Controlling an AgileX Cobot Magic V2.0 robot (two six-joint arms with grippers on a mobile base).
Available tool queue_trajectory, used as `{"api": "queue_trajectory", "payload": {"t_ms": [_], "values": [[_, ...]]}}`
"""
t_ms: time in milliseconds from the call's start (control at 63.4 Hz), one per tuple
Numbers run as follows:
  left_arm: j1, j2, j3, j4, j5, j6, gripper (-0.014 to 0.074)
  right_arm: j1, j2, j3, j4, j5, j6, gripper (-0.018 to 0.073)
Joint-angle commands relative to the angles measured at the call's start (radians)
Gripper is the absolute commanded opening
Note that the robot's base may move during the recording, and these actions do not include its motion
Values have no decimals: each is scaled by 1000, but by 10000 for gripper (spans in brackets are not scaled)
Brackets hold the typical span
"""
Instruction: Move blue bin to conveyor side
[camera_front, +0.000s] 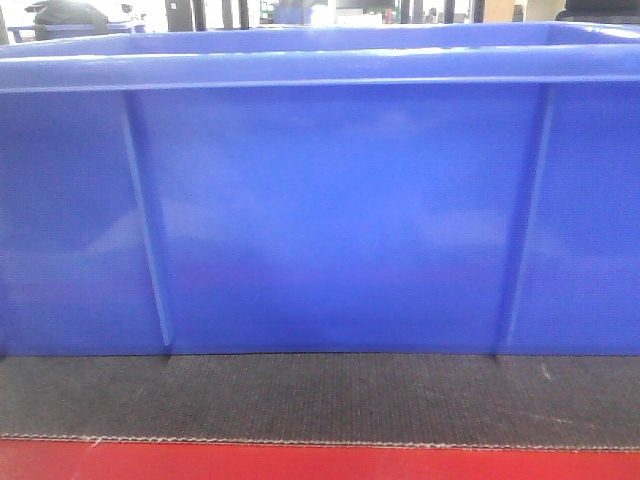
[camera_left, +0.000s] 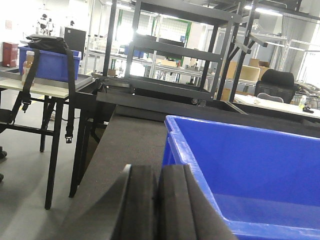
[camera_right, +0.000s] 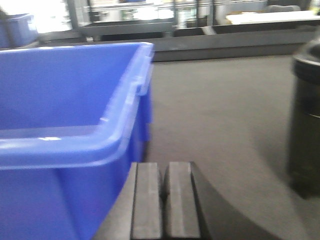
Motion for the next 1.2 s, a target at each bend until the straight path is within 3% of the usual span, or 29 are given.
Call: {"api": "queue_trajectory", "payload": {"t_ms": [0,63,205,394,600,1183], "values": [[2,-4,-3,5,-17,0,11,-46,-8,42,63,-63,-112,-88],[2,-4,-3,5,-17,0,11,-60,-8,88,134,-142,-205,-88],[2,-4,-3,5,-17,0,11,-64,-8,151,137,-313,-208,-88],[2,-4,-3,5,-17,0,11,-60,-8,151,137,-272,-204,-88],[2,-4,-3,5,-17,0,11,-2,-8,151,132,-266,-202,-88],[2,-4,-3,5,-17,0,11,-2,-8,151,121,-270,-202,-88]]}}
